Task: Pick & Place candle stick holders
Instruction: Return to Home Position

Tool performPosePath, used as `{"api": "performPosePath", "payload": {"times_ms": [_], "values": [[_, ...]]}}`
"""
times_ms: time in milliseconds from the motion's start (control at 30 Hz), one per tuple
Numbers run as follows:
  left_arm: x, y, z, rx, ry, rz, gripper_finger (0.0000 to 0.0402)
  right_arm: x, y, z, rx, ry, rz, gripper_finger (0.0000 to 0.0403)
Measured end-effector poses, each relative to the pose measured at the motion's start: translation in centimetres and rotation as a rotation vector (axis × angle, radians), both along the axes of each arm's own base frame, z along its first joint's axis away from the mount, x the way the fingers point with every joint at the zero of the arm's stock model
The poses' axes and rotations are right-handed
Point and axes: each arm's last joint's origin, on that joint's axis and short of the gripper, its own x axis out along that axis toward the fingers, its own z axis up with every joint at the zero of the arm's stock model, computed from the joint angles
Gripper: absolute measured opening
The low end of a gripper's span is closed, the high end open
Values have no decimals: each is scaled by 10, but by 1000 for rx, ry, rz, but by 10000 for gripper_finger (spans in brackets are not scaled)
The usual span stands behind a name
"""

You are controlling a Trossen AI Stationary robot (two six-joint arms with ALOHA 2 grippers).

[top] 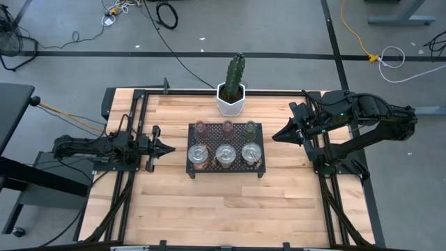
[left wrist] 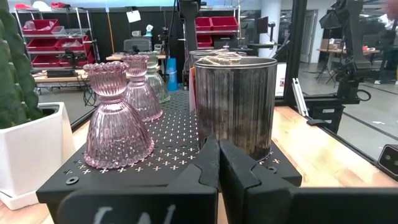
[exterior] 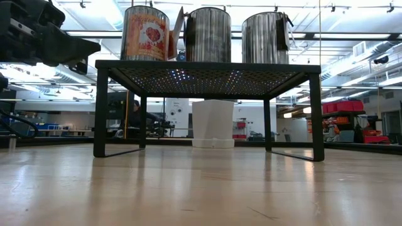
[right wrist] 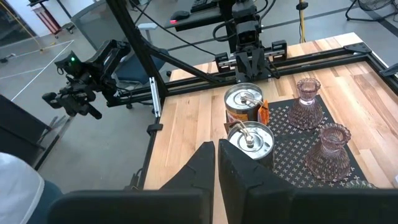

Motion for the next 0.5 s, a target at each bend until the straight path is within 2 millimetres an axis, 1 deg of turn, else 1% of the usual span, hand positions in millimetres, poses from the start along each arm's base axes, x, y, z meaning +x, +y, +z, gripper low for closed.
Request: {"api": "performPosePath", "payload": {"times_ms": [500], "values": [[0,0,0,0,-2,0,3,0,0,0,0,0,0,23]]}}
